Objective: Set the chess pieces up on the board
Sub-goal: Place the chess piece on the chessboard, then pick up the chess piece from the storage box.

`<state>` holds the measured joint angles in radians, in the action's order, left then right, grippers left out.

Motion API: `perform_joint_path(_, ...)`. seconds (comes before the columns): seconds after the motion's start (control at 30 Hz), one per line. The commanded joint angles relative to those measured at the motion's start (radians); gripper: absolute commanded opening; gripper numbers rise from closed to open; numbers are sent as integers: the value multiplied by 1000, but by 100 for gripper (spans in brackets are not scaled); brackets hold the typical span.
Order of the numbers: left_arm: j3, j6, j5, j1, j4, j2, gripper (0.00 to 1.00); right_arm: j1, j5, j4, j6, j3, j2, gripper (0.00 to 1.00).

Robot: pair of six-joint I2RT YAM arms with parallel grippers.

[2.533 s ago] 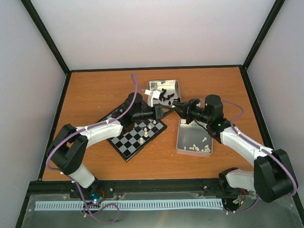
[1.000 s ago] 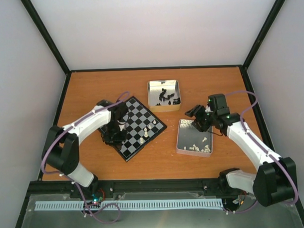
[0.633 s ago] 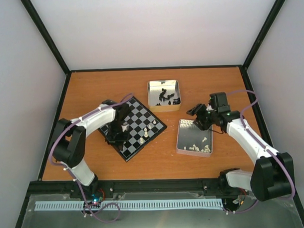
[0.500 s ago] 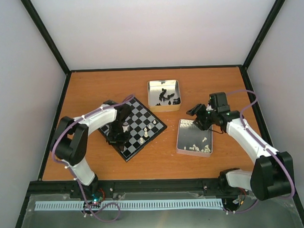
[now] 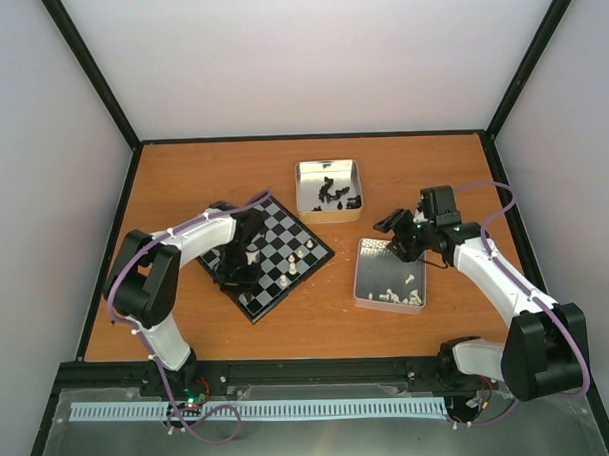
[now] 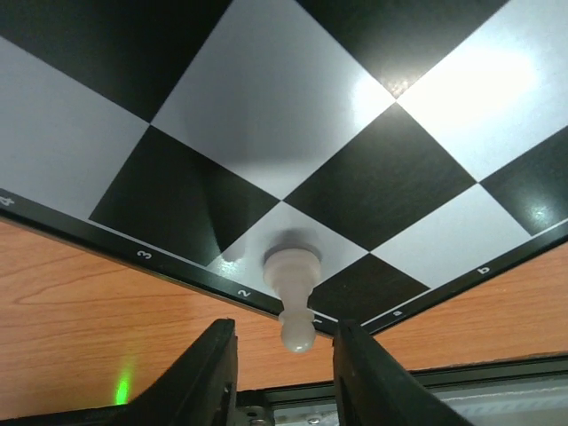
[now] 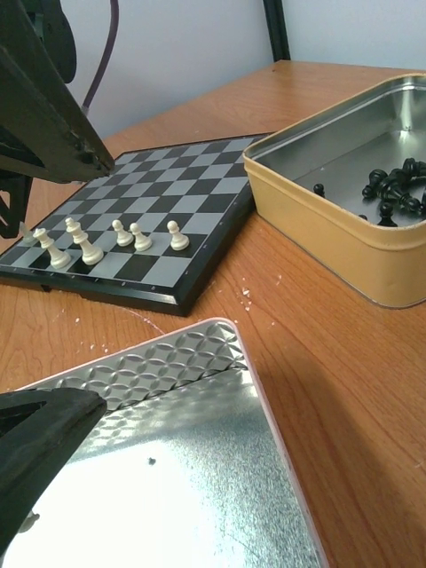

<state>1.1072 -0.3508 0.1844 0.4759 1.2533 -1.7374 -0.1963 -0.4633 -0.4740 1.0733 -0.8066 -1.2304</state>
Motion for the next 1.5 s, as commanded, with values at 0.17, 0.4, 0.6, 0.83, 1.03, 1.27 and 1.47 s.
perform_joint_path(0.17, 108, -13, -21, -6, -2, 56, 45, 11, 56, -105, -129, -35, 31, 64)
perform_joint_path(0.4, 222, -49, -73, -6, -126, 169, 55, 0, 316, -423, -449, -125, 15, 63)
perform_joint_path(0.6, 119, -67, -45, -7, -463, 365, 53, -39, 443, -516, -460, -87, 46, 61)
perform_joint_path(0.83, -34, -81, 62, -6, -845, 527, 56, -148, 489, -513, -413, -40, 4, 55)
perform_joint_path(1.03, -38, -60, 71, -6, -868, 530, 57, -186, 556, -499, -377, -16, -57, 45)
perform_joint_path(1.27, -52, -68, 67, -6, -875, 529, 57, -200, 606, -398, -374, -3, -149, 46)
perform_joint_path(1.47, -47, -62, 67, -6, -865, 530, 55, -202, 676, -324, -232, -11, -170, 46)
